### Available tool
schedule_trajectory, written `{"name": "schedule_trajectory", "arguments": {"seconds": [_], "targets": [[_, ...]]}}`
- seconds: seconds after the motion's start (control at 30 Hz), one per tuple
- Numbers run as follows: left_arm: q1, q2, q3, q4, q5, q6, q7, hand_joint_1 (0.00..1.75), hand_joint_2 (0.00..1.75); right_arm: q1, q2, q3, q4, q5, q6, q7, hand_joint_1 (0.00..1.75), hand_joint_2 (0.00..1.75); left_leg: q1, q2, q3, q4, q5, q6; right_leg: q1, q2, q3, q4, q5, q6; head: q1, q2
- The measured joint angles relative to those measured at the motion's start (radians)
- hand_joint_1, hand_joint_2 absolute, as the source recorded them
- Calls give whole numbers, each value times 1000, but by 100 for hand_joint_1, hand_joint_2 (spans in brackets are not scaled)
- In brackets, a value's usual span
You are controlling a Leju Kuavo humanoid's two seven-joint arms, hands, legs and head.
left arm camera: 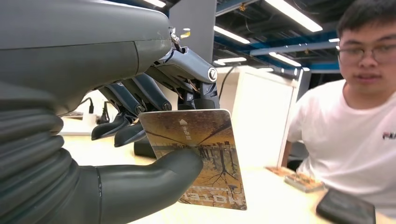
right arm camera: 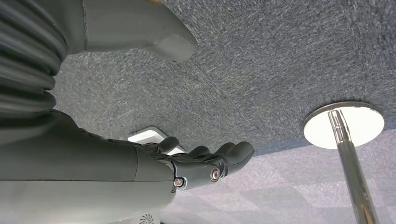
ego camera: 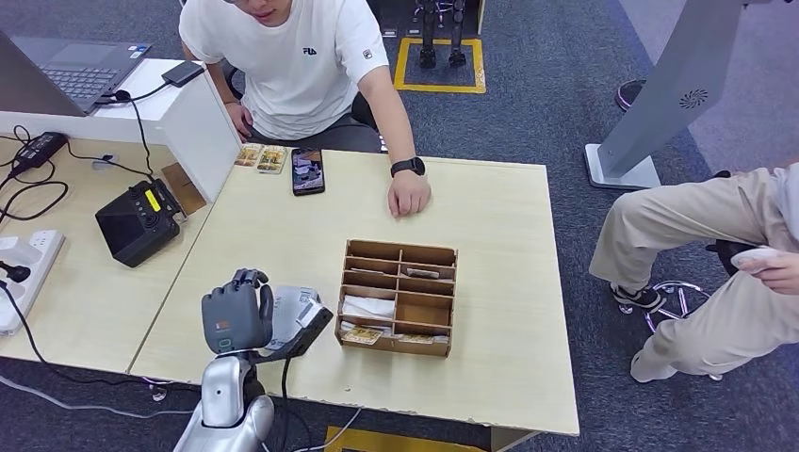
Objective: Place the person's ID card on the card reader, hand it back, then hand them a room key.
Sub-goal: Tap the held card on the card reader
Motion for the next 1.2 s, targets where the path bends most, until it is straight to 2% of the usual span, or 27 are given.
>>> {"name": "schedule_trajectory", "arguments": {"seconds": [0.53, 1.2], "targets": [[2, 17, -51, 105, 2, -21, 18, 175, 175, 1, 0, 0, -4, -1, 0, 11, 0, 175, 0, 0, 0, 0, 0, 0, 0, 0, 0, 0, 0, 0, 0, 0], [-1, 36, -101, 131, 43, -42, 31, 175, 175, 2, 0, 0, -10, -18, 0, 10, 0, 175, 0, 0, 1, 0, 0, 0, 0, 0, 1, 0, 0, 0, 0, 0]]}}
